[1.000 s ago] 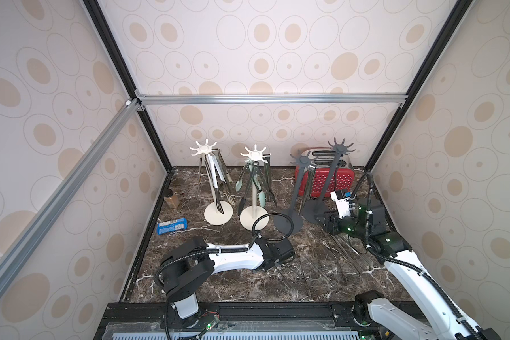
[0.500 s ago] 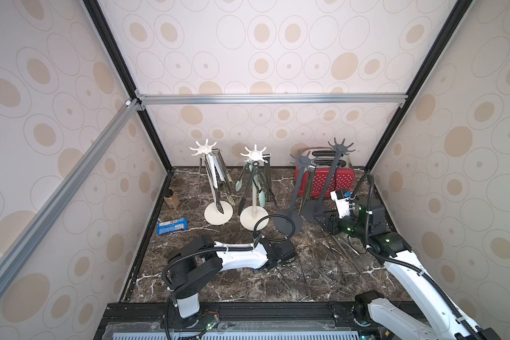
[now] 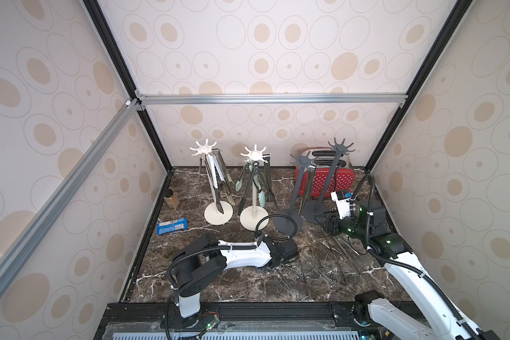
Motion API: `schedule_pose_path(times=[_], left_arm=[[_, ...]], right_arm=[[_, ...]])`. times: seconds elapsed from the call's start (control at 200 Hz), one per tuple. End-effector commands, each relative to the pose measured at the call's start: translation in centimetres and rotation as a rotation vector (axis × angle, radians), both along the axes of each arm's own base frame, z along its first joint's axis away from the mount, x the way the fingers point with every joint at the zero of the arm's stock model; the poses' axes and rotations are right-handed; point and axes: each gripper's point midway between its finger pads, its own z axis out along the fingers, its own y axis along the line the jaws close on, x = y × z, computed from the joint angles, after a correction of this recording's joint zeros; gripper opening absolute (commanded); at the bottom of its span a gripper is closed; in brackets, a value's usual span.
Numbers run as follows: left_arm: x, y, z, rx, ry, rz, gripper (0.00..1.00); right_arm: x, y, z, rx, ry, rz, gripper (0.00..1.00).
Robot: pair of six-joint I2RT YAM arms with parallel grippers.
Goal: Hang food tongs on kitchen utensil racks
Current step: Pick up the food tongs from the center of the board.
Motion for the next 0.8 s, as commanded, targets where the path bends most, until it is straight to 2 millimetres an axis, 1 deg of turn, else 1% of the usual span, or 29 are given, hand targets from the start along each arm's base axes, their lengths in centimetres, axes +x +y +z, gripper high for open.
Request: schedule_pose_path(times=[0.0, 0.125, 0.285, 0.376, 0.441, 0.646, 0.796], left_arm=[[-0.6, 0.7, -0.2, 0.043, 0.021, 0.012, 0.46], [-0.7, 1.3, -0.1, 0.053, 0.013, 0.023, 0.41], [-0.5, 2.3, 0.3, 0.077, -0.010, 0.034, 0.38], [-0.4, 2.6, 0.4, 0.080, -0.020, 0.041, 0.34], [-0.3, 2.7, 0.4, 0.076, -0.026, 0.041, 0.30], [-0.2, 2.7, 0.3, 0.069, -0.035, 0.037, 0.26], [-0.2, 3.3, 0.5, 0.072, -0.048, 0.046, 0.22]], right_arm=[[-0.3, 0.2, 0.3, 0.006, -0.018, 0.016, 0.54], [-0.4, 0.2, 0.3, 0.007, -0.022, 0.017, 0.54], [-0.4, 0.2, 0.3, 0.007, -0.022, 0.017, 0.53], [-0.4, 0.2, 0.3, 0.007, -0.023, 0.016, 0.53], [-0.4, 0.2, 0.4, 0.006, -0.026, 0.015, 0.53], [-0.4, 0.1, 0.4, 0.005, -0.027, 0.010, 0.53], [-0.4, 0.0, 0.4, 0.004, -0.027, 0.009, 0.53]])
